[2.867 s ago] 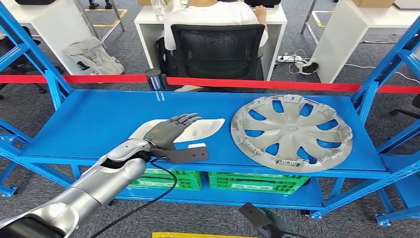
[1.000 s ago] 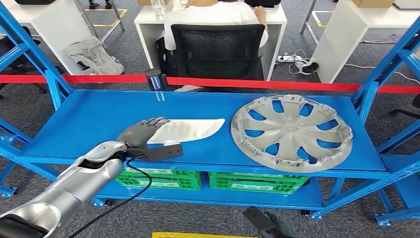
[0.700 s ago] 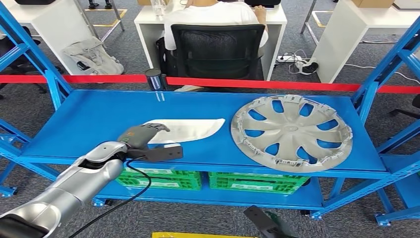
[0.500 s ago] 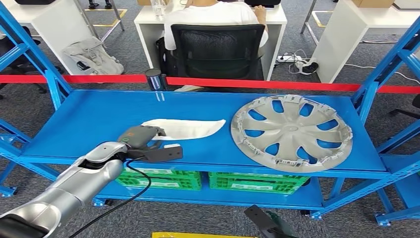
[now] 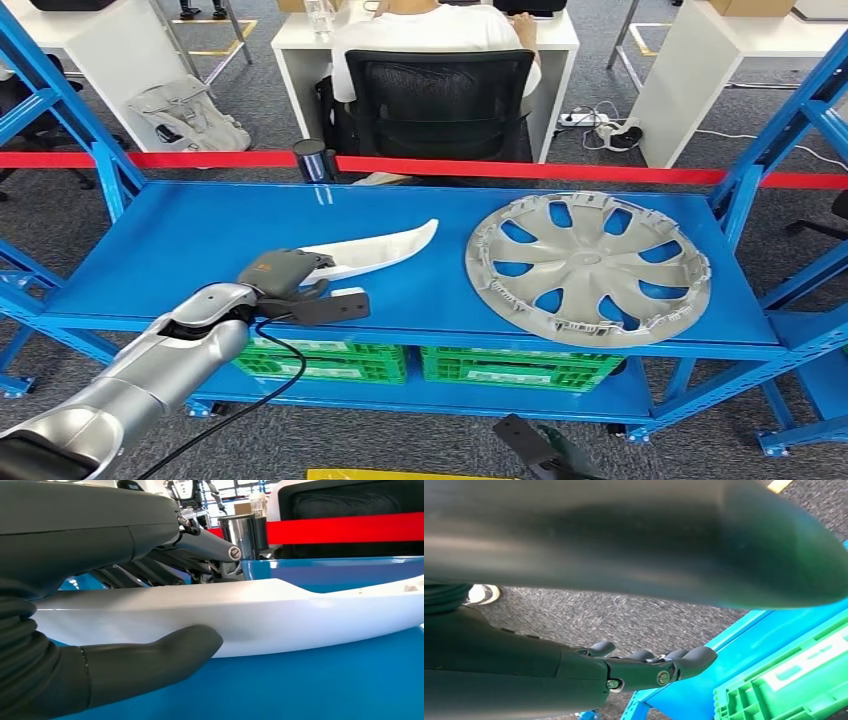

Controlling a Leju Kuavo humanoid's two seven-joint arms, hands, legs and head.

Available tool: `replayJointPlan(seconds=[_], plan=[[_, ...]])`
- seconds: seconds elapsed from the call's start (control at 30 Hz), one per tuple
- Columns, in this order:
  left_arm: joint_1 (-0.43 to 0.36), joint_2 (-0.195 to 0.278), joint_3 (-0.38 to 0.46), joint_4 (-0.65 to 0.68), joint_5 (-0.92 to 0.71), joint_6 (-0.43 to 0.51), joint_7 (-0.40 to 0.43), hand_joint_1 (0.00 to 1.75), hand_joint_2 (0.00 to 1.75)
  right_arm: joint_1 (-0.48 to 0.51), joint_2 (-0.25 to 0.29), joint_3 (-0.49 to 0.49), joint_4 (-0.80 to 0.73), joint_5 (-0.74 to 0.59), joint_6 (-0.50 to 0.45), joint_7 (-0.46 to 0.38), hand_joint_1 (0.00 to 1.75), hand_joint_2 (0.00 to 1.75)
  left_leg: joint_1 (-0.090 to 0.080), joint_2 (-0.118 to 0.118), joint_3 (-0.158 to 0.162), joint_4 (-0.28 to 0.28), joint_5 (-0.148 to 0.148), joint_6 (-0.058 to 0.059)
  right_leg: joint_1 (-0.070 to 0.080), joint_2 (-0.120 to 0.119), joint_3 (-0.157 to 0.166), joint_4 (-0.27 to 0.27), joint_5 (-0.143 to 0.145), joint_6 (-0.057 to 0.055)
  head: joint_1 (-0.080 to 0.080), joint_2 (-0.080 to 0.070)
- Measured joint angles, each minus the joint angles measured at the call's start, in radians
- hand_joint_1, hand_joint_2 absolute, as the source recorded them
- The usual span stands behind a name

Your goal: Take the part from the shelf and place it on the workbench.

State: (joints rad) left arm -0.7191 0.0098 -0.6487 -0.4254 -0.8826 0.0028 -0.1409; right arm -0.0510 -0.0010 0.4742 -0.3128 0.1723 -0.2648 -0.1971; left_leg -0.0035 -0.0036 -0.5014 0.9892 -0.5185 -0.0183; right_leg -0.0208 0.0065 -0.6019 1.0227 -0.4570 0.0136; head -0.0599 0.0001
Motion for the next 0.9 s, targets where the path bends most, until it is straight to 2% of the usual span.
replayJointPlan(seconds=[0.23,0.43,0.63,0.9], plan=[[0.002,0.004,0.015,-0.005,0.015,0.005,-0.023,1.75,1.75,0.000,-0.001,-0.002,0.000,0.007,0.003,0.000,0.00,0.00,0.000,0.000,0.000,0.000,0.000,0.000,0.000,0.000,0.000,0.000,0.000,0.000,0.000,0.000],[0.019,0.008,0.045,-0.031,0.048,0.057,-0.067,1.75,1.75,0.000,-0.001,-0.007,0.000,0.018,0.004,-0.002,0.00,0.00,0.000,0.000,0.001,0.000,0.000,0.000,0.000,0.000,0.000,0.000,0.000,0.000,0.000,0.000],[0.046,0.010,0.101,-0.107,0.087,0.136,-0.100,1.75,1.75,0.001,-0.001,-0.015,0.000,0.037,0.017,-0.004,0.00,0.00,0.000,0.000,0.000,0.000,0.000,0.000,0.000,0.000,-0.001,0.000,0.000,0.000,0.000,0.000],[0.087,0.012,0.173,-0.212,0.168,0.136,-0.158,1.75,1.75,0.000,-0.001,-0.022,0.000,0.049,0.019,-0.005,0.00,0.00,0.000,0.000,0.000,0.000,0.000,0.000,0.000,0.000,-0.001,0.000,0.000,0.000,0.000,0.000]])
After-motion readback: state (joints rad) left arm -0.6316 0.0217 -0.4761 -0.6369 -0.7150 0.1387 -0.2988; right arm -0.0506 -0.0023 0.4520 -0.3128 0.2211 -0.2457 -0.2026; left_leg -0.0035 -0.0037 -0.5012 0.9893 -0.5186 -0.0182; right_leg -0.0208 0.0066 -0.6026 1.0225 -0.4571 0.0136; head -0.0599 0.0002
